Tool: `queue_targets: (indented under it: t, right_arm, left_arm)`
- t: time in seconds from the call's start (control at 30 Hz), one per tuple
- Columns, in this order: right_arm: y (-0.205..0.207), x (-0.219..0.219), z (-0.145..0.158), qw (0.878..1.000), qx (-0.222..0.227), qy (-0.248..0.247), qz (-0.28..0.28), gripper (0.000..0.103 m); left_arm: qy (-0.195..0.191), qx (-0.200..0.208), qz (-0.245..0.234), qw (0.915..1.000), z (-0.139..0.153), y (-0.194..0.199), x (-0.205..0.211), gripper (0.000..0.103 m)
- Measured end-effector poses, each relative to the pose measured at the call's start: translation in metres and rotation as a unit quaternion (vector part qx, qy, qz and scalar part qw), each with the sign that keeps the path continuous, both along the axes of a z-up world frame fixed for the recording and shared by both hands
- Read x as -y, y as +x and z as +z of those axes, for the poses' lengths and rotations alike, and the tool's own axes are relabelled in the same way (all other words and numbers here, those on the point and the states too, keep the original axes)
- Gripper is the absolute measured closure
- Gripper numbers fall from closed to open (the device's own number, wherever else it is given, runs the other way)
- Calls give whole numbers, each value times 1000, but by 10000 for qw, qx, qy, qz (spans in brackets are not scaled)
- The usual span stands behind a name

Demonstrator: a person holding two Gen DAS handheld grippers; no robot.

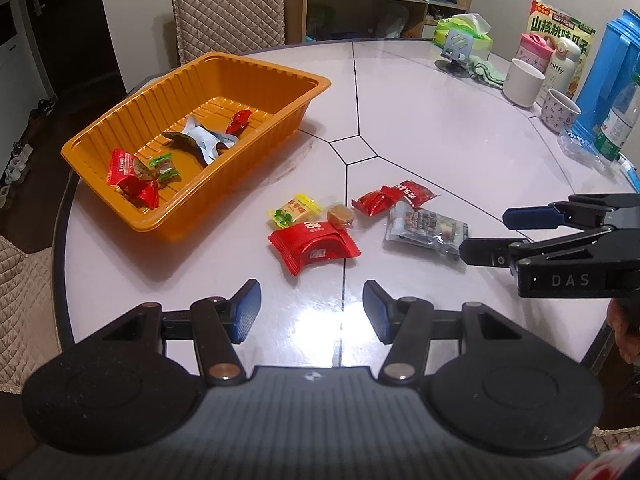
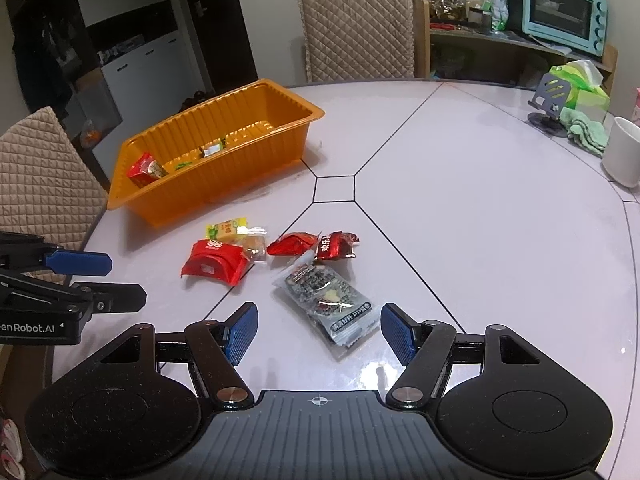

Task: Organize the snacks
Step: 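Move both open tools back toward the scattered candies, then grasp the grey snack pouch with the right tool while the left tool grasps the red square candy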

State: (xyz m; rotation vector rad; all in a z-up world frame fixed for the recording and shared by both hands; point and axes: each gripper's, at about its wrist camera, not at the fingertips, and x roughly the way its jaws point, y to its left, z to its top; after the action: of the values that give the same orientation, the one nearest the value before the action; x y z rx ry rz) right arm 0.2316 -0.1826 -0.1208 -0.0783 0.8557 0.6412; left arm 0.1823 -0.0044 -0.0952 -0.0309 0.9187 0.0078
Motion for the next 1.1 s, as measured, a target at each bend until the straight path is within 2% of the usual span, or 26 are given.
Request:
queue_targets:
  t: [0.3,0.73,0.83,0.97,1.1]
  right_arm:
    - [19,-3,-19,9997,83,-61,229,35]
    - [38,-33,-42,9940,346,-612,841,36]
    - [39,-37,-45,9932,308,-621,940,47]
    - [35,-40,-46,9924,395,-730,911,51]
    - [32,-42,-44,9924,313,-802,882,58]
  left_arm:
    - [36,-63,-59,10000,-12,15,-7,50]
    - [36,-205,-252,9995,-26,33,-13,50]
    - [38,-204,-309,9993,-27,36,-13,50]
    - [23,-205,-362,9991,-28,38,-13,50]
    - [15,-223,-411,9989,-30,41,-15,50]
